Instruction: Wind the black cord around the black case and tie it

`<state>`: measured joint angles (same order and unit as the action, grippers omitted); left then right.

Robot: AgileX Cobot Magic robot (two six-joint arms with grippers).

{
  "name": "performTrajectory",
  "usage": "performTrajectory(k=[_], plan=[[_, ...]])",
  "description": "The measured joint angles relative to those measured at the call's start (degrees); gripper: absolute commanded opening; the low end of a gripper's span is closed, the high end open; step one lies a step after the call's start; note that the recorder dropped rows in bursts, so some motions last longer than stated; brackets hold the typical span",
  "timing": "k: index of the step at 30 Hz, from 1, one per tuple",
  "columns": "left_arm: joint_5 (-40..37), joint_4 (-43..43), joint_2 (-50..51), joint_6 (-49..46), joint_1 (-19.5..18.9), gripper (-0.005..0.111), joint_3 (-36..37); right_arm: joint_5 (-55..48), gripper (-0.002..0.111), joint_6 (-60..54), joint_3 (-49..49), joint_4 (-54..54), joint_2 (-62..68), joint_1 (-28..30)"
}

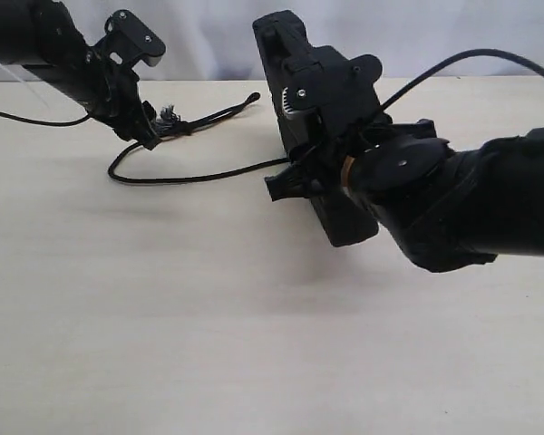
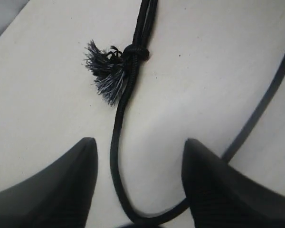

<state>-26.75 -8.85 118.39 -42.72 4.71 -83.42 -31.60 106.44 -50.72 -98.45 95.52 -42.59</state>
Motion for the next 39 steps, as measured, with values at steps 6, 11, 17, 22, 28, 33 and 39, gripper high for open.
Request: performTrajectory(k=[6,11,17,22,28,33,39], plan=[[-1.25,-0.62,2.07,0.38,0.00,0.052,0.00,-4.41,0.004,5.74,14.96,-3.36,-9.37,-0.67],[-2.56,-0.62,2.36,0.38,0.00,0.052,0.00,-3.53,0.004,3.19,13.09,0.96,-20.11,-0.40],[-3.05,-1.75,2.36,0.47,0.00,0.052,0.00,-0.01,0.004,-3.03,1.82,0.12,-12.74,-0.40],[-3.32,-1.75,2.36,0.59,0.00,0.052,0.00,-4.59,0.004,0.73,3.13,-3.23,-8.31,-0.51],[-3.41,-1.75,2.36,0.59,0.00,0.052,0.00,-5.89,0.004,6.00,9.81,-0.20,-6.77,-0.40],[-3.98,-1.75,2.36,0.59,0.00,0.052,0.00,0.00,0.004,6.47,10.67,0.25,-6.77,-0.17],[1.80,-0.07,4.03,0.59,0.00,0.052,0.00,7.31,0.004,4.68,10.45,-2.23,-7.38,-0.17]])
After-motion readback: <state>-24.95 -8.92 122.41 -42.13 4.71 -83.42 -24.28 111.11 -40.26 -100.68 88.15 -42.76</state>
